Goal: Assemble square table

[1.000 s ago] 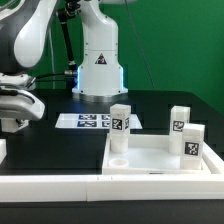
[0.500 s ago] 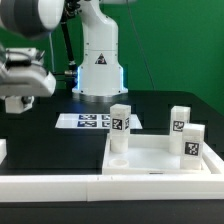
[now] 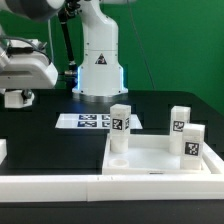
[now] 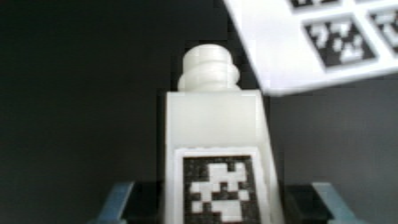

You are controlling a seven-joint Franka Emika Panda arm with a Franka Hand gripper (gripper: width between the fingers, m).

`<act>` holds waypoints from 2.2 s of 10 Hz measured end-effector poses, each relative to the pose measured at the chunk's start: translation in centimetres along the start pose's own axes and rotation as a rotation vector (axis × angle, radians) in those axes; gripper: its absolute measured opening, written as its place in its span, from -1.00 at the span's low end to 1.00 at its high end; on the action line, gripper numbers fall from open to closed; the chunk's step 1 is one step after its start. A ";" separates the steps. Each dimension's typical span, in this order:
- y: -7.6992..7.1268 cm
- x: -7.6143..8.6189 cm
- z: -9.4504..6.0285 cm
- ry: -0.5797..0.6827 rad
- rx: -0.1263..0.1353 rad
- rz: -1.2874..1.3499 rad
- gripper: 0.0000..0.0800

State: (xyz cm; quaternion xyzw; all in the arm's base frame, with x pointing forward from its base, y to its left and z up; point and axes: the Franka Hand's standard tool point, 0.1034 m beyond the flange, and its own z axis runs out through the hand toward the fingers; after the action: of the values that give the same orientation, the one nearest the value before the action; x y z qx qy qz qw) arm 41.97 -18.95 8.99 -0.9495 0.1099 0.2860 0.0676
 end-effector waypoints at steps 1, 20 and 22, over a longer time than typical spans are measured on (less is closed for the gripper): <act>-1.8 0.7 -1.8 0.075 -0.017 -0.006 -0.28; -18.2 7.6 -10.3 1.169 -0.019 0.146 -0.28; -23.8 10.3 -10.2 1.184 0.033 0.179 -0.28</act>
Offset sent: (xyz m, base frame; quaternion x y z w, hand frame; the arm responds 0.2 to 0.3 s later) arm 0.0337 0.0194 0.0482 -0.0828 0.1510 0.0043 0.9850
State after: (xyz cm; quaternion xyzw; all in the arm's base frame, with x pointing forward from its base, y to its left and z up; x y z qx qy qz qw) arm 61.62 0.37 13.22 -0.9334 0.2127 -0.2888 -0.0146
